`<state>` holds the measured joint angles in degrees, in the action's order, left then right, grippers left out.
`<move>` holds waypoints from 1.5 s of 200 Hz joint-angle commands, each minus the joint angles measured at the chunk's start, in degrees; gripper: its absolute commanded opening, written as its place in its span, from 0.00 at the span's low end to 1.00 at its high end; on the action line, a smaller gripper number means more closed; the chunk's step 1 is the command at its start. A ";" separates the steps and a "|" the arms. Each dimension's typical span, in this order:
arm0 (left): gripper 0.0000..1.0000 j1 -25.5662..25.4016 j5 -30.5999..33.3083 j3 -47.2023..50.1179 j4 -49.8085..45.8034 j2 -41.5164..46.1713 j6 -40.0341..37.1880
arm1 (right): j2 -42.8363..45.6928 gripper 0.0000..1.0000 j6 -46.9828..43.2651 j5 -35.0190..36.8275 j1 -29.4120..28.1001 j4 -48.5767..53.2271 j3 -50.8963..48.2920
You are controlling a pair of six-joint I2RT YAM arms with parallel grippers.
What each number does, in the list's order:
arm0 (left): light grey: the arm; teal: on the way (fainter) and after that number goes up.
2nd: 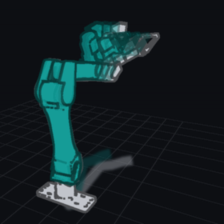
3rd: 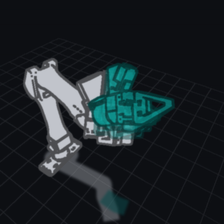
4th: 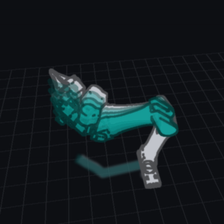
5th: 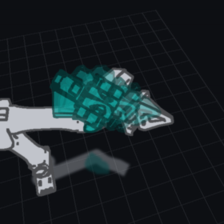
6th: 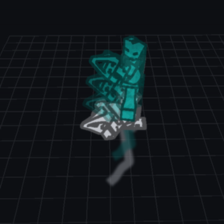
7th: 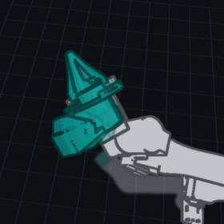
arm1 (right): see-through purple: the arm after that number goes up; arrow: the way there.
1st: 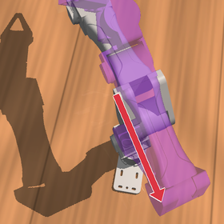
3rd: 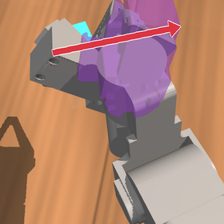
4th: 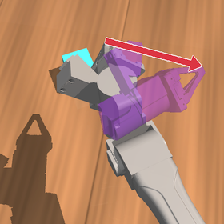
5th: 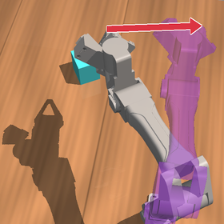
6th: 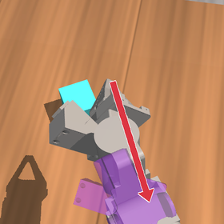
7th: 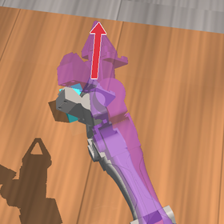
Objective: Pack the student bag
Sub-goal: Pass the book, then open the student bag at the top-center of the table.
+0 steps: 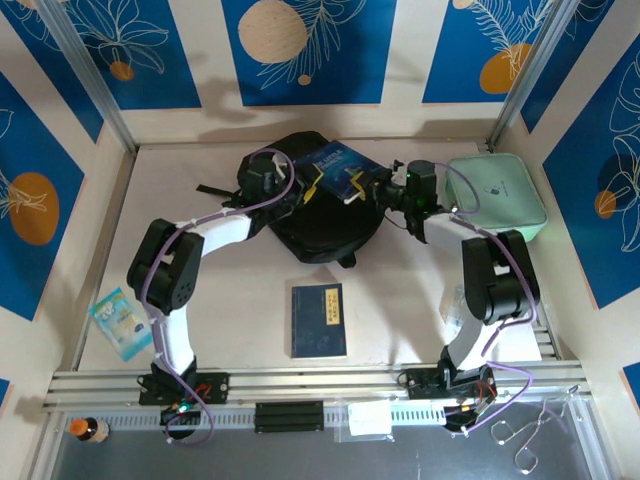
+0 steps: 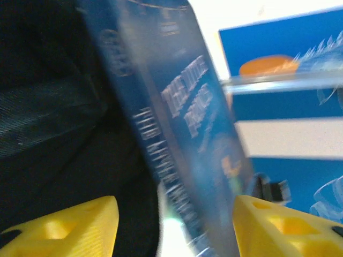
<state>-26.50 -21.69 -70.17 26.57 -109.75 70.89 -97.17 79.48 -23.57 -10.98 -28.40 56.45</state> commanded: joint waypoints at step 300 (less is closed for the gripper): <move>0.43 -16.92 0.57 -37.20 -59.83 -15.43 -62.47 | 19.65 0.00 -25.10 1.86 18.96 32.79 -3.27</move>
<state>-42.83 -20.58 -104.53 -30.57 -123.57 9.89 -79.33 55.48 -19.35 7.53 6.13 53.49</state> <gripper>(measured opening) 0.442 0.122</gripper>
